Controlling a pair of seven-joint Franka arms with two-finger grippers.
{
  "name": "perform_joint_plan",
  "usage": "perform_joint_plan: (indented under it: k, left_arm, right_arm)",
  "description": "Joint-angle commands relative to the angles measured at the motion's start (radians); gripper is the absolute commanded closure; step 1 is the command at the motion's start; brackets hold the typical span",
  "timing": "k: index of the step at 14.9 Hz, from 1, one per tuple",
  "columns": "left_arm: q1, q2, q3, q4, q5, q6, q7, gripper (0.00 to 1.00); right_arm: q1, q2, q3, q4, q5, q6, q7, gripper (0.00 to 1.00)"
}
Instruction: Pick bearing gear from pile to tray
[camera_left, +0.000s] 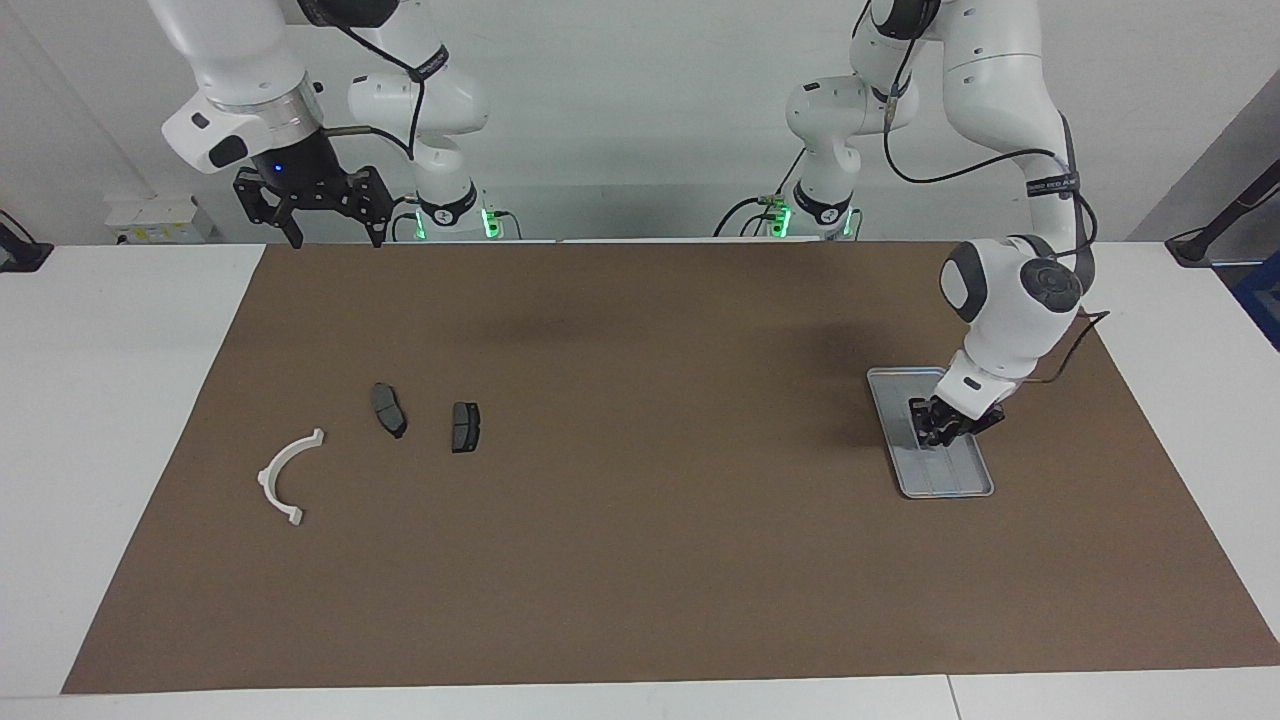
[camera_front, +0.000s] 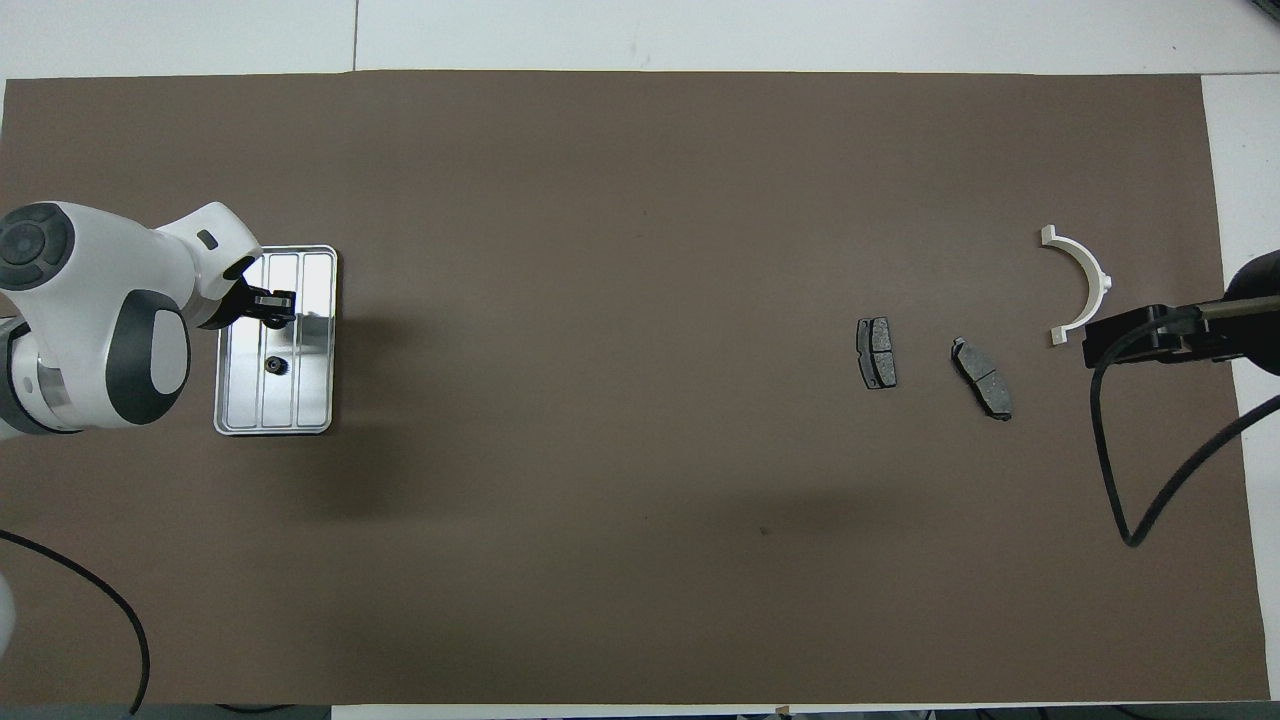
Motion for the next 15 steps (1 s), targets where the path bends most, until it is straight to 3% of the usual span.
perform_joint_plan:
  k: [1,7,8,10,13,15]
  left_arm:
    - [0.005,-0.014,0.005,-0.062,-0.009,0.064,0.030,1.00]
    - [0.005,-0.012,0.005,-0.076,-0.009,0.073,0.027,0.99]
    - [0.005,-0.016,0.005,-0.069,-0.009,0.047,0.030,0.01]
    - [0.008,-0.037,0.007,-0.006,-0.009,-0.063,0.030,0.00]
    - [0.007,-0.072,0.010,0.247,-0.011,-0.336,0.010,0.00]
    - [0.011,-0.107,0.015,0.396,-0.014,-0.428,-0.073,0.00]
  right_arm:
    - [-0.007,-0.009,0.001,-0.014,0.023,0.015,0.017,0.00]
    - [-0.005,-0.010,0.001,-0.015,0.021,0.020,0.010,0.00]
    - [-0.005,-0.010,0.001,-0.015,0.021,0.020,0.008,0.00]
    - [-0.005,-0.010,0.001,-0.015,0.021,0.020,0.010,0.00]
    - [-0.005,-0.010,0.001,-0.014,0.021,0.020,0.010,0.00]
    - [-0.004,-0.010,0.001,-0.015,0.021,0.020,0.011,0.00]
